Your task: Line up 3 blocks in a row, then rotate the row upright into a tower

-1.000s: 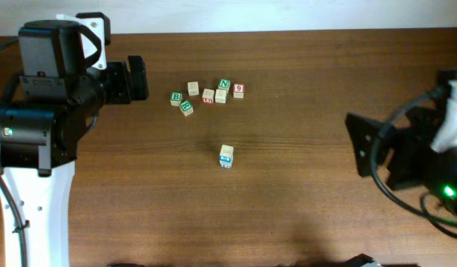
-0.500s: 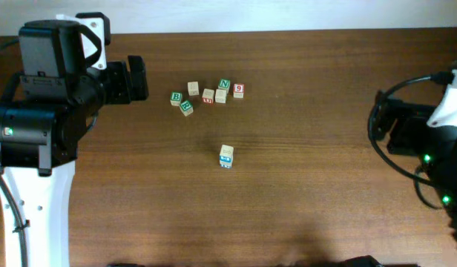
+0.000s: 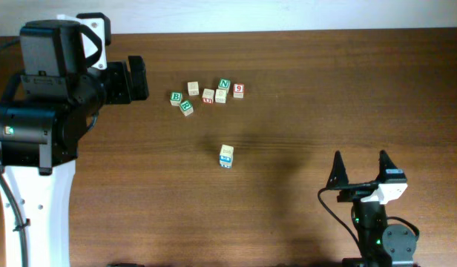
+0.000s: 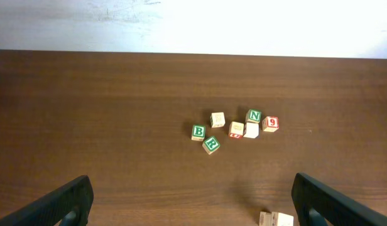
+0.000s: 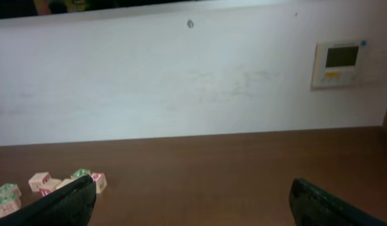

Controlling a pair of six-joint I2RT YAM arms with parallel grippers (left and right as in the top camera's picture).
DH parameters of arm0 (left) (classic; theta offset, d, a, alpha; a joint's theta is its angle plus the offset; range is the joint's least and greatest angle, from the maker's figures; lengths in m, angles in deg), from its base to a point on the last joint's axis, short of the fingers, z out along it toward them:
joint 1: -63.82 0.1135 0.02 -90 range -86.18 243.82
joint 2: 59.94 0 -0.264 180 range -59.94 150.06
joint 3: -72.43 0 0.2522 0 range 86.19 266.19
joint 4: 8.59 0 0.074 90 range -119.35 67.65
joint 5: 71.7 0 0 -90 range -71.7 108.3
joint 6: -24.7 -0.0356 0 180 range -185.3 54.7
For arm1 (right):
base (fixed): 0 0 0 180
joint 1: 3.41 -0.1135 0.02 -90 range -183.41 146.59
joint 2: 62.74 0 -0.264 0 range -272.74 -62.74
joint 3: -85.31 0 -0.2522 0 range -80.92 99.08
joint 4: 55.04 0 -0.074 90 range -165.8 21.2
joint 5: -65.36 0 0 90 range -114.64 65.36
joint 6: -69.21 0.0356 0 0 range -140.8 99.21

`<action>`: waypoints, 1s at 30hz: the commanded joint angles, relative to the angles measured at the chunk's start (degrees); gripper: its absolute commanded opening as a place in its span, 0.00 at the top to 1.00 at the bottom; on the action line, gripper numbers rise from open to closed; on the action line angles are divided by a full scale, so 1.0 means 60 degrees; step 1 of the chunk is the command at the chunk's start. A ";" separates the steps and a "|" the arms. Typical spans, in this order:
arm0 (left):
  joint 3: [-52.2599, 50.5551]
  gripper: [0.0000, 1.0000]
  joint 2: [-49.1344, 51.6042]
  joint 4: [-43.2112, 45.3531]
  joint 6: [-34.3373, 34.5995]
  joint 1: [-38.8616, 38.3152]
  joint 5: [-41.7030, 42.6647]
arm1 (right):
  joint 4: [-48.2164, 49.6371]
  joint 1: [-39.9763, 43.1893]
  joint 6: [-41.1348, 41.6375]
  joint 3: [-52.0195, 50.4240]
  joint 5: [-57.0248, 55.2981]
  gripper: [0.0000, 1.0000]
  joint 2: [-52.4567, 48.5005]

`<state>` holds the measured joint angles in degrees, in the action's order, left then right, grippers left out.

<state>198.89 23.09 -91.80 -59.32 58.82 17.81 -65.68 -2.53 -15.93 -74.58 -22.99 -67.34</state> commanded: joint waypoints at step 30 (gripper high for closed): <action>0.0007 0.01 -0.0055 -0.0590 -0.0095 0.0047 -0.0787 | -0.1271 0.0044 -0.0025 -0.1005 -0.0022 0.02 0.0714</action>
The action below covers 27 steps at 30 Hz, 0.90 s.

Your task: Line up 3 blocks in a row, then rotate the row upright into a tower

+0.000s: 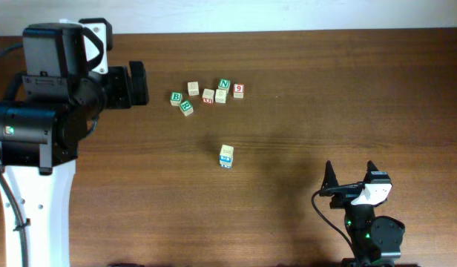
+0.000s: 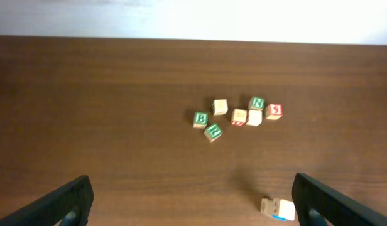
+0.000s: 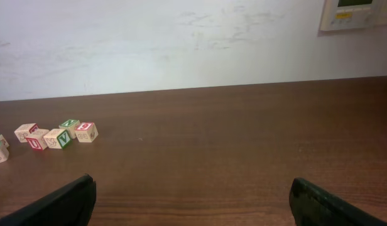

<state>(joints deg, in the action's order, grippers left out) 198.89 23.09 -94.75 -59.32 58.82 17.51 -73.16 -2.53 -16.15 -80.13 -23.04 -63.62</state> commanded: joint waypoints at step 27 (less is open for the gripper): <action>-1.8706 0.01 -1.3795 1.1741 -0.3501 0.0736 -0.1162 | -0.0025 0.0044 0.0011 -0.0080 -0.0015 0.02 0.0095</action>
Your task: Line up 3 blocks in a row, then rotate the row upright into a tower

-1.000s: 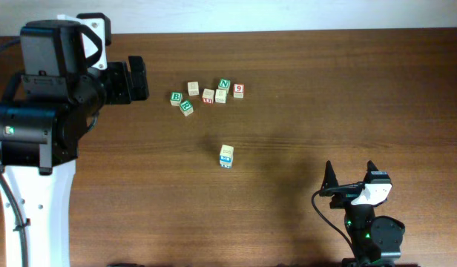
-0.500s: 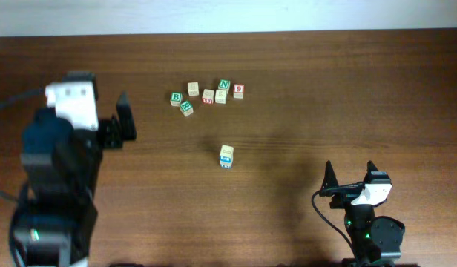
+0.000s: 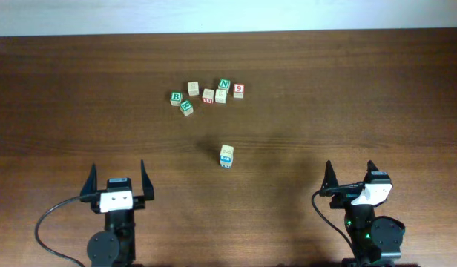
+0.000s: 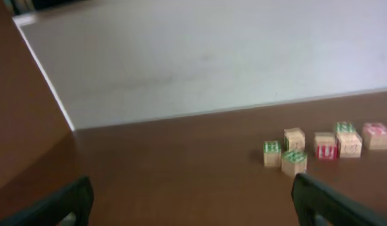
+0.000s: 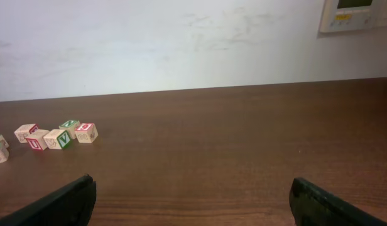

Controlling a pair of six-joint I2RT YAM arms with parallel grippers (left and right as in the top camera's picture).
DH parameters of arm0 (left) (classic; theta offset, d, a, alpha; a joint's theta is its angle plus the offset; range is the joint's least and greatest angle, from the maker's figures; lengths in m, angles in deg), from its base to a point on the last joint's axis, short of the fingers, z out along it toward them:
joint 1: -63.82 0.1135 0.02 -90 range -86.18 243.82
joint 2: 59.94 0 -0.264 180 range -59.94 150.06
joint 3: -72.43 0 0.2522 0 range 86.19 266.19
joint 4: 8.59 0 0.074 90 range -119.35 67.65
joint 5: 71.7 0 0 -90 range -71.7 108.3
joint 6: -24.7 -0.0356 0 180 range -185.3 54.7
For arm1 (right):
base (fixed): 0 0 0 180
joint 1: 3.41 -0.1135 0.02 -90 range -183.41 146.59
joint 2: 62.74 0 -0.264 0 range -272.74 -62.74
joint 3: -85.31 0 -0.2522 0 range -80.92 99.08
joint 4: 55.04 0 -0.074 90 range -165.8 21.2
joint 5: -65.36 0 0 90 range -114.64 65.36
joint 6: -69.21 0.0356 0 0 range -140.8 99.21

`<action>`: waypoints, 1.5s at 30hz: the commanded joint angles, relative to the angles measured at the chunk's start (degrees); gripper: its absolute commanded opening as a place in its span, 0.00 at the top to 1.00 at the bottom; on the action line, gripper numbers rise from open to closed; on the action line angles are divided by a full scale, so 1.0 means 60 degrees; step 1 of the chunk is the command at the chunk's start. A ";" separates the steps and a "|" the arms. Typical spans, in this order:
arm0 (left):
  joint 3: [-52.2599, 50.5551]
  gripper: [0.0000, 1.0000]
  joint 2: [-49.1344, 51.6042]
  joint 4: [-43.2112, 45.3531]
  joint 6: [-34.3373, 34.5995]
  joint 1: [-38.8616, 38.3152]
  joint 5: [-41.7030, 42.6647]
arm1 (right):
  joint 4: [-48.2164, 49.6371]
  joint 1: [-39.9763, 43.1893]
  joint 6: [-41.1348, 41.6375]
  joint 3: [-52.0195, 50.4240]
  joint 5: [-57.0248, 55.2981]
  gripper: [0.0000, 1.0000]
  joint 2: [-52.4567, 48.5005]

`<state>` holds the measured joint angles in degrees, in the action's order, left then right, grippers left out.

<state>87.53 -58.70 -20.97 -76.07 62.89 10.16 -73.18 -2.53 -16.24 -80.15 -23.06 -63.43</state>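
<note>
Several lettered wooden blocks lie in a cluster (image 3: 206,94) at the back middle of the table, among them a green B (image 3: 176,97), a green N (image 3: 225,84) and a red 9 (image 3: 238,90). One block with a blue face (image 3: 226,156) lies alone nearer the front. My left gripper (image 3: 116,182) is low at the front left, open and empty; its view shows the cluster (image 4: 322,145) far ahead. At the front right my right gripper (image 3: 351,178) is open and empty too, with the blocks (image 5: 52,136) at the left of its view.
The brown wooden table (image 3: 347,96) ends at a white wall (image 5: 181,44) behind. A wall thermostat (image 5: 357,14) shows at the top right of the right wrist view.
My left arm has gone from raised high at the back left to folded low at the front left, gripper still open. The right arm and the blocks have not moved.
Both arms began raised, the left high at the back left looking down on the blocks. Then the right arm sat lower at the front right. Now the left arm is low at the front left too. The blocks stayed where they were.
</note>
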 commanded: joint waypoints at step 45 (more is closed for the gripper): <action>-0.0138 0.01 -0.0157 -0.0925 -0.0754 0.0058 0.0211 | -0.0022 0.0044 0.0025 -0.0076 -0.0011 0.02 0.0062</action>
